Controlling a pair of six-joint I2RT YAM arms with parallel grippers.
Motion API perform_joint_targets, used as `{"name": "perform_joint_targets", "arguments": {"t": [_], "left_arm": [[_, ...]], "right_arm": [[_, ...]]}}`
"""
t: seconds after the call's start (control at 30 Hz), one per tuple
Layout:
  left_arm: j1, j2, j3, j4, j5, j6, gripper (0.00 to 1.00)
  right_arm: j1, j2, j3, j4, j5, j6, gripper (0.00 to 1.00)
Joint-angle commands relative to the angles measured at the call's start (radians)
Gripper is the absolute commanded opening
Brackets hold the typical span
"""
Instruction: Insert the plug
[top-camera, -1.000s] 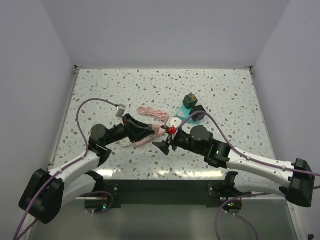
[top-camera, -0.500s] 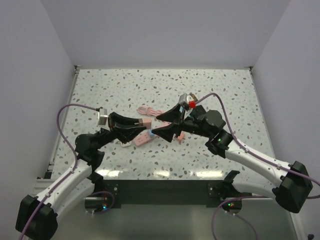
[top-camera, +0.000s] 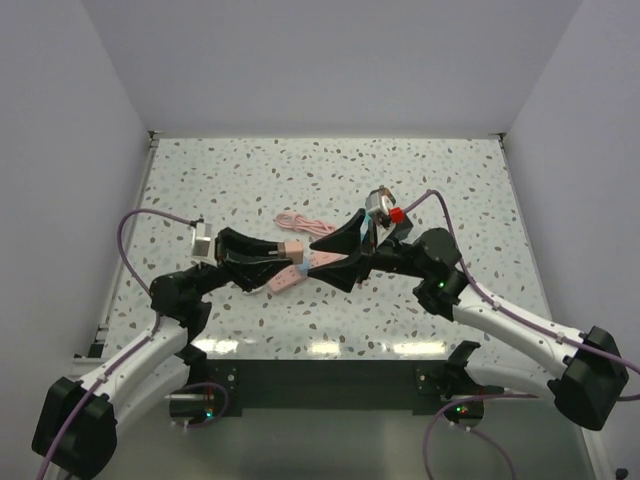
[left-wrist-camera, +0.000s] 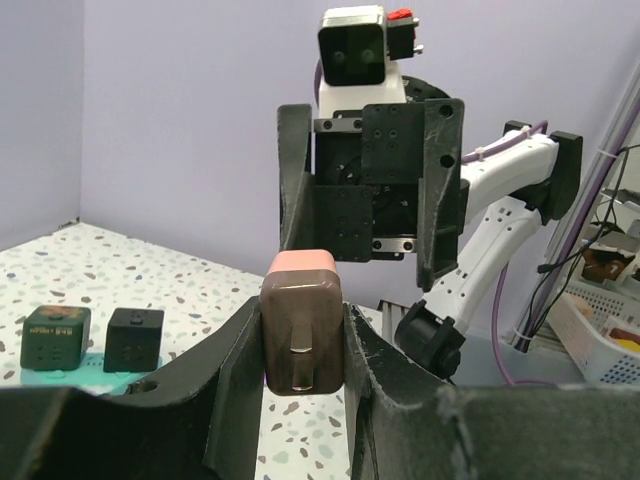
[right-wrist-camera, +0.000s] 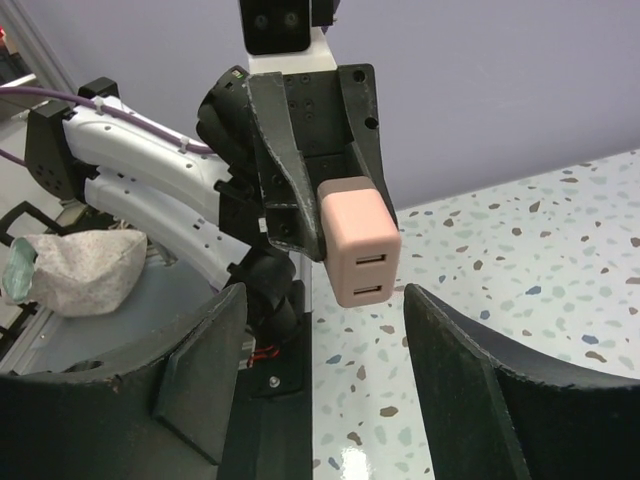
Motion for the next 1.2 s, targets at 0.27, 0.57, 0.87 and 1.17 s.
{"name": "perform_joint_targets", "arguments": {"t": [0.27,0.57,0.87,1.17], "left_arm": [[-0.033,0.041,-0.016,0.226,0.024,-0.065,0.0],[-0.073,0.096,0.004,0.283,0.013,-0.068,0.0],[-0.078,0.093,0.009,0.297,0.004,-0.07,0.0],[-0.084,0.111,0.009,0.319,0.016,-0.081,0.0]], "right_arm": [[-0.002,0.045,0.001,0.121,-0.029,-0.008,0.67],[-0.001,0.069,0.003,0.163,-0.066,-0.023,0.63],[-0.001,0.092,-0.016,0.17,-0.078,-0.014,0.57],[-0.001,0.118,-0.034,0.29,-0.118,0.009,0.38]]}}
